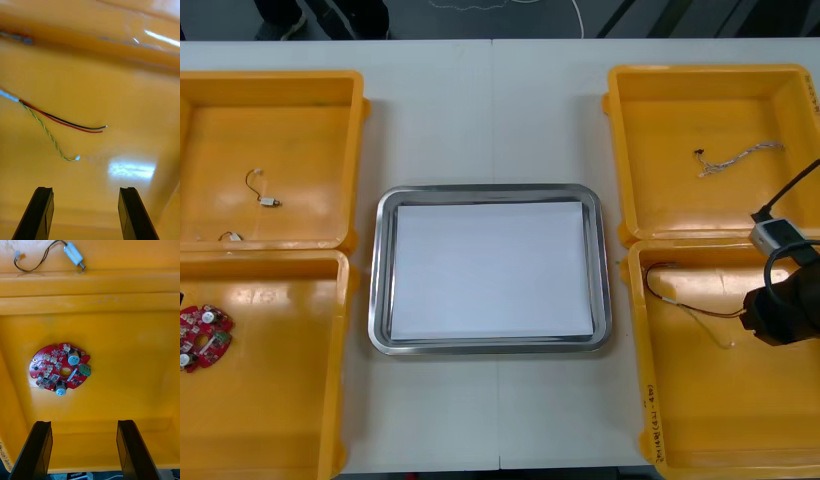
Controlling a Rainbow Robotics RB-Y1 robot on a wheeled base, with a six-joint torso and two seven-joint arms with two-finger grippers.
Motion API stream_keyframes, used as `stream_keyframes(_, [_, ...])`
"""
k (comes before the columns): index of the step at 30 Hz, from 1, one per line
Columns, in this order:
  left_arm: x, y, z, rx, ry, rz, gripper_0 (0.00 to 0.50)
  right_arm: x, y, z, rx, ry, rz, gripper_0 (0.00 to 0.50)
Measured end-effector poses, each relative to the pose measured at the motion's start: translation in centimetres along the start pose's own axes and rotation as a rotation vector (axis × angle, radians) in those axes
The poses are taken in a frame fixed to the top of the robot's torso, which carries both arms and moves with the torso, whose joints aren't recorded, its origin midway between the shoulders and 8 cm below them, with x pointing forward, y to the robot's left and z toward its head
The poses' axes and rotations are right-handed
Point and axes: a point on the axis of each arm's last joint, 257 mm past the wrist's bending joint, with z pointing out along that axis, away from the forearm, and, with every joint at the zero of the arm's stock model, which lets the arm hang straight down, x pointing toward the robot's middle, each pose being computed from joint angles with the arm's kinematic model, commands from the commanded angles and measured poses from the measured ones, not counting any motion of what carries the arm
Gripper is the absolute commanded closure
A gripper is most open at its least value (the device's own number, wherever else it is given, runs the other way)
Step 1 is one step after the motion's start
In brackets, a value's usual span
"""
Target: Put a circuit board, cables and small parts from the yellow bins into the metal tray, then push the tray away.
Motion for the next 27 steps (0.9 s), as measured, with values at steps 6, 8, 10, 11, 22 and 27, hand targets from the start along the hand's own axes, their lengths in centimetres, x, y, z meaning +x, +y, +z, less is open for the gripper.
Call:
stream_keyframes(6, [1.5,0.8,0.9,-0.001,0.017,0.062,0.000,-1.6,0.2,0.0,-0.006,-0.061,-0.127,0.000])
stream_keyframes(8, [1.7,1.0,1.3,0.001,0.016,0.119,0.000,-1.9,0.2,-0.1,0.000,-0.075,-0.189,0.000])
stream_keyframes(10, [2.0,1.2,1.6,0.000,0.017,0.185,0.000,-2.2,0.0,-0.1,0.011,-0.085,-0.287,0.000])
stream_keyframes(11, [2.2,1.3,1.8,-0.002,0.019,0.214,0.000,-2.3,0.0,-0.1,0.014,-0.089,-0.333,0.000])
stream_keyframes(22, [3.1,2.4,3.2,-0.021,0.006,0.290,0.000,-4.4,-0.2,1.5,-0.014,-0.175,-0.501,0.000])
stream_keyframes(27, [3.5,2.8,3.8,-0.027,0.004,0.334,0.000,-4.1,0.1,3.2,-0.046,-0.179,-0.491,0.000])
